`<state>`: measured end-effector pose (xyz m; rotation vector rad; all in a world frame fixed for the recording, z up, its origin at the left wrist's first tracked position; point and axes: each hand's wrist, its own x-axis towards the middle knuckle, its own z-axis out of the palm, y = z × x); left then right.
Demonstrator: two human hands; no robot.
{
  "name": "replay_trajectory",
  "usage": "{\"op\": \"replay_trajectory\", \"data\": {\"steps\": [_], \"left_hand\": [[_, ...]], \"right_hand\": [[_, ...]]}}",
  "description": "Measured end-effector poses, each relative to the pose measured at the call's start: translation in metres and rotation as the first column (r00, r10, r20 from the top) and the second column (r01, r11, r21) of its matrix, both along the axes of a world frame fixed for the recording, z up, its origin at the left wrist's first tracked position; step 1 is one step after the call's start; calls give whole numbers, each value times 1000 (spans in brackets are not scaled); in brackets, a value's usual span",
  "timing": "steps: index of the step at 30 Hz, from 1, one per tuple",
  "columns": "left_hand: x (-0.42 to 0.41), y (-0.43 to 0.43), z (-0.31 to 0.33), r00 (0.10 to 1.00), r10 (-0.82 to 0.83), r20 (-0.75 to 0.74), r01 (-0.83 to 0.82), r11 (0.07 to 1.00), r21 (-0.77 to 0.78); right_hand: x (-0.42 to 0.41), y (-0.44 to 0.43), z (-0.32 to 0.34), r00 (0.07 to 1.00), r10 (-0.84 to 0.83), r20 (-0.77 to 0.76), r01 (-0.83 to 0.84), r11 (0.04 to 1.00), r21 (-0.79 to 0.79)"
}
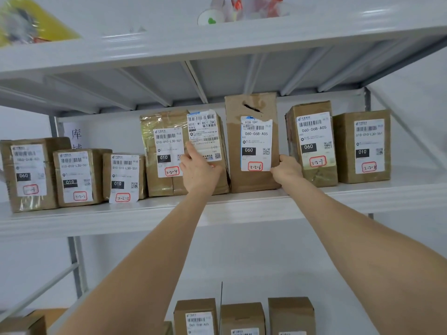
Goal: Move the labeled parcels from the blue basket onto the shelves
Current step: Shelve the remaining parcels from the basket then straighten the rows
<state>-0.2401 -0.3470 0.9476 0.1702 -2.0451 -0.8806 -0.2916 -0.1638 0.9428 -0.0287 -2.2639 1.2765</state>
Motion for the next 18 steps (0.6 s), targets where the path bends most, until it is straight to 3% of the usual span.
{"op": "replay_trajectory", "data": {"steps": [18], "left_hand": [[3, -15, 2, 999, -32, 22, 32, 999, 38]], "right_hand": [[23, -11, 1, 999, 42, -16, -42, 999, -20]]}}
